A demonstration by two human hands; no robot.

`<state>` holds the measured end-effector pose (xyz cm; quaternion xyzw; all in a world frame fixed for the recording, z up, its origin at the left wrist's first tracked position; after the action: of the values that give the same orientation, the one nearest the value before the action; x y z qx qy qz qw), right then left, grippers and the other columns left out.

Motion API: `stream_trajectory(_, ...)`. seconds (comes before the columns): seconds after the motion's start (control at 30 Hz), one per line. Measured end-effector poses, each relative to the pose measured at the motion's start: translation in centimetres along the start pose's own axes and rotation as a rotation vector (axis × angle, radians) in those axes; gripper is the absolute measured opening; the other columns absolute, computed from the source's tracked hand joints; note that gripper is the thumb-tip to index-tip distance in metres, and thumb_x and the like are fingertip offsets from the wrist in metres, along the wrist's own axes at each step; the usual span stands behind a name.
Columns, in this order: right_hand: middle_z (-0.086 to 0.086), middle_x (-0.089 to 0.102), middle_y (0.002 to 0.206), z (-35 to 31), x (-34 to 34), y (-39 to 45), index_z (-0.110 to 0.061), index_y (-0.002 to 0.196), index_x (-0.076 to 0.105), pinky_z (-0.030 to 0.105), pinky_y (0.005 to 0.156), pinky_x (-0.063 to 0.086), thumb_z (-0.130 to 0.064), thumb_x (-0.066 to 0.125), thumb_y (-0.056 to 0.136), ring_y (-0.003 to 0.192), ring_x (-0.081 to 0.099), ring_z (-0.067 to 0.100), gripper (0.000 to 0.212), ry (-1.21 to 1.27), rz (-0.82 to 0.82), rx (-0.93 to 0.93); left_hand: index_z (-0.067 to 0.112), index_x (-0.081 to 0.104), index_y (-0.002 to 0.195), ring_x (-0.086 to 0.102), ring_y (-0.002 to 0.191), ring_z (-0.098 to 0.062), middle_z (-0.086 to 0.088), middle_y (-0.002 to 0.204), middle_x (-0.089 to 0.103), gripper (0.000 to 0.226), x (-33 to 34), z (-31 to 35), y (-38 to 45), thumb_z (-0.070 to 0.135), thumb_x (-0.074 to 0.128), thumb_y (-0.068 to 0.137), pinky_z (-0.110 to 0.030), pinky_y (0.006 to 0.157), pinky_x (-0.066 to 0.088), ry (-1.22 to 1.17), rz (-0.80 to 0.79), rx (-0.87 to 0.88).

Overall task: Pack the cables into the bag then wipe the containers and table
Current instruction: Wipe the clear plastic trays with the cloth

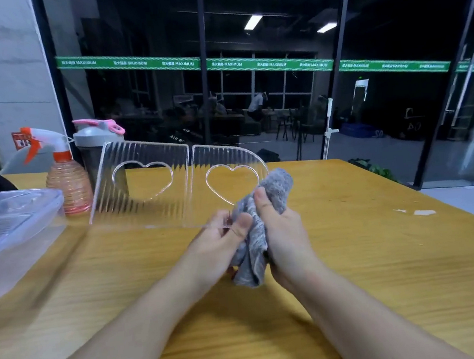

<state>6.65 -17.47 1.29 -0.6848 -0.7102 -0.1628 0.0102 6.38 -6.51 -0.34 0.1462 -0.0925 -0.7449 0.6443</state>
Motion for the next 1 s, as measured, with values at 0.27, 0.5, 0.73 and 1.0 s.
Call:
stream_trajectory(0.27, 0.007, 0.074, 0.080, 0.2, 0.2, 0.2, -0.013, 0.075, 0.067, 0.049, 0.083, 0.054, -0.050, 0.050, 0.092, 0.083, 0.070, 0.027, 0.043, -0.108, 0.064, -0.072, 0.008, 0.056, 0.077, 0.058, 0.062, -0.007, 0.004, 0.065, 0.063, 0.021, 1.0, 0.2, -0.2, 0.026, 0.054, 0.088, -0.023, 0.060, 0.047, 0.011, -0.072, -0.003)
stream_trajectory(0.5, 0.011, 0.074, 0.091, 0.4, 0.0, 0.1, -0.009, 0.092, 0.066, 0.048, 0.089, 0.054, -0.042, 0.050, 0.094, 0.089, 0.071, 0.027, 0.036, 0.088, 0.023, 0.084, -0.001, 0.058, 0.089, 0.063, 0.059, -0.015, -0.012, 0.073, 0.065, 0.015, 1.0, 1.5, -0.5, 0.005, 0.045, 0.093, -0.023, 0.054, 0.052, -0.155, -0.044, -0.027)
stream_trajectory(0.73, 0.013, 0.072, 0.090, 0.2, -0.8, 0.4, -0.005, 0.096, 0.063, 0.050, 0.088, 0.053, -0.040, 0.050, 0.095, 0.089, 0.069, 0.031, 0.037, 0.181, 0.145, 0.143, 0.014, 0.051, 0.095, 0.063, 0.069, -0.004, 0.004, 0.081, 0.065, 0.035, 0.3, 1.4, -0.1, 0.005, 0.074, 0.071, -0.020, 0.057, 0.050, -0.177, 0.083, 0.055)
stream_trajectory(1.0, 0.014, 0.061, 0.071, -0.3, -1.7, 0.4, -0.005, 0.087, 0.059, 0.061, 0.076, 0.049, -0.047, 0.060, 0.088, 0.066, 0.060, 0.032, 0.043, 0.163, 0.102, 0.272, 0.020, 0.045, 0.049, 0.026, 0.037, -0.014, 0.002, 0.042, 0.032, 0.040, -4.1, 2.8, -0.2, 0.050, 0.043, 0.075, -0.022, 0.041, 0.020, -0.178, 0.300, 0.047)
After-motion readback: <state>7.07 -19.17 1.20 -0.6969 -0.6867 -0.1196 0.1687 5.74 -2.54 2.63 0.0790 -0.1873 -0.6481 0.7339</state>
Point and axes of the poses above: each hand's wrist, its own y-axis towards the middle knuckle, its own x-axis out of the palm, z = x × y, the point moved 4 cm from there along y, towards the middle knuckle
